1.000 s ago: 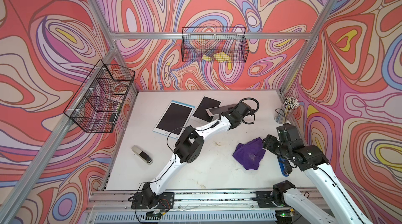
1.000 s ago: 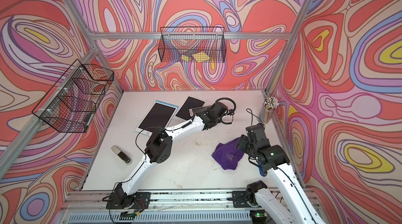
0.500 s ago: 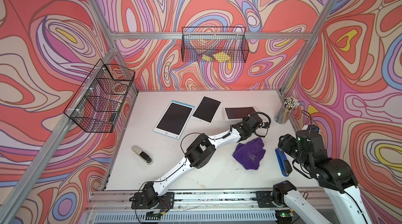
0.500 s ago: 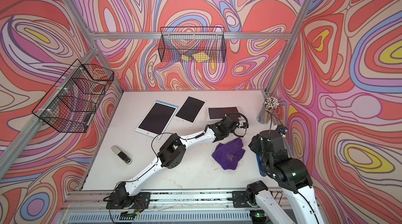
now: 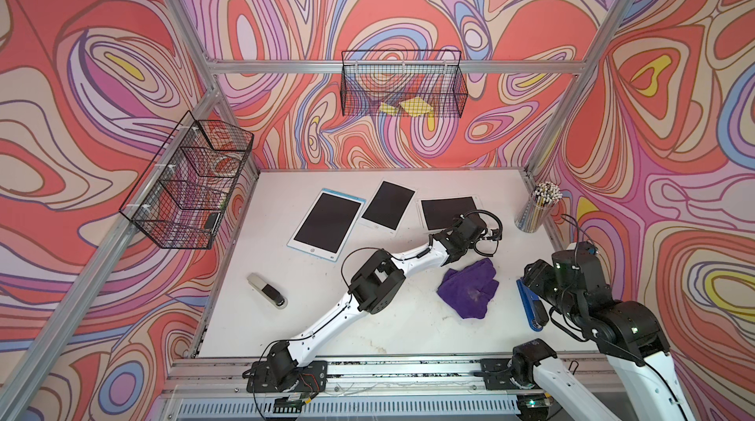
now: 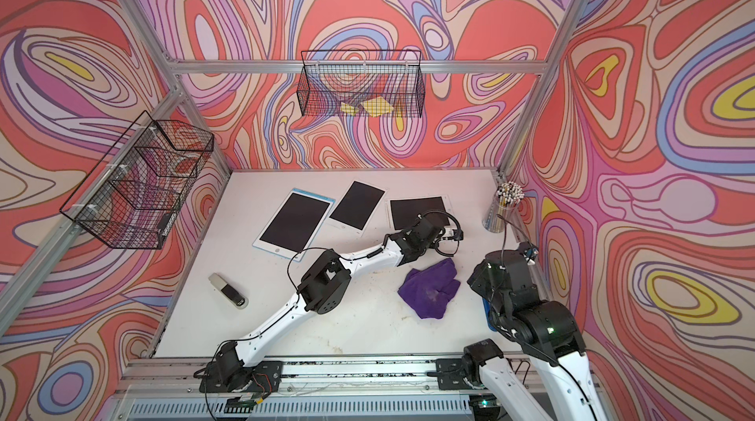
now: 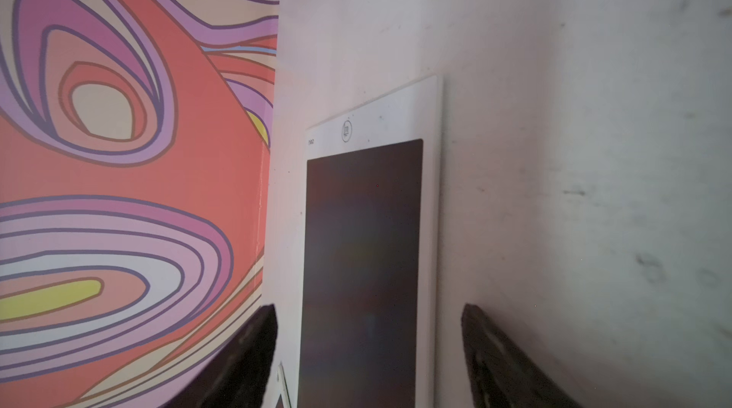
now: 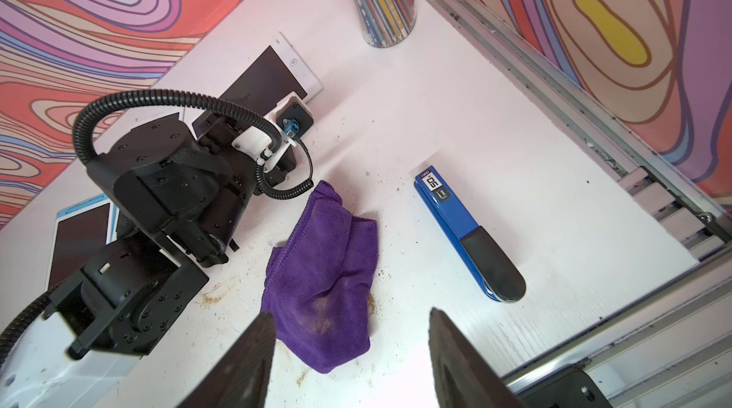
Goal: Wipe the drawing tablet
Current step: Place the drawing tablet at the center of the board.
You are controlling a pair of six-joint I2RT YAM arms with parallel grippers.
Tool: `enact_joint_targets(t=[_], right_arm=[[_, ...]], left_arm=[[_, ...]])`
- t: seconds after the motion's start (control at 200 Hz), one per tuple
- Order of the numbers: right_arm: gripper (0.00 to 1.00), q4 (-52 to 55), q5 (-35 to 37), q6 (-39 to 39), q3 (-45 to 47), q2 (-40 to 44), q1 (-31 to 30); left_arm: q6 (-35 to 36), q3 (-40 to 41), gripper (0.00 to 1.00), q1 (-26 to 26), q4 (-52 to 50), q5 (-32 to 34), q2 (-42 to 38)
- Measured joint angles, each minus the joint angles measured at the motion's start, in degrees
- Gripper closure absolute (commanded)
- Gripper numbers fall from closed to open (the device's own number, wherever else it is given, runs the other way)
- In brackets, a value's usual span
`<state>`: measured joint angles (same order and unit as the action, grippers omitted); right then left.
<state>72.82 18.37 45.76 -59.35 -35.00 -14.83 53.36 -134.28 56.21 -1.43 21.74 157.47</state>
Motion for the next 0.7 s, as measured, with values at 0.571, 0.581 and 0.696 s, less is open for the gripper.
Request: enact_joint_targets(t=[0.571, 0.581, 0.696], right_arm=[[0.35, -9.3, -3.5, -1.9, 5.8, -5.7, 0.0], [0.35, -9.6, -3.6, -2.0, 5.9, -5.8, 0.0], [0.33, -15.8, -6.6, -4.5, 7.3, -9.4, 0.0]], left_arm=[[-30.0, 25.5, 0.01, -6.5, -11.5, -20.2, -31.1], [-30.5, 26.1, 0.01, -6.8, -11.4, -20.5, -31.9], [-39.6, 36.6, 0.01, -11.0, -8.3, -24.2, -46.8]])
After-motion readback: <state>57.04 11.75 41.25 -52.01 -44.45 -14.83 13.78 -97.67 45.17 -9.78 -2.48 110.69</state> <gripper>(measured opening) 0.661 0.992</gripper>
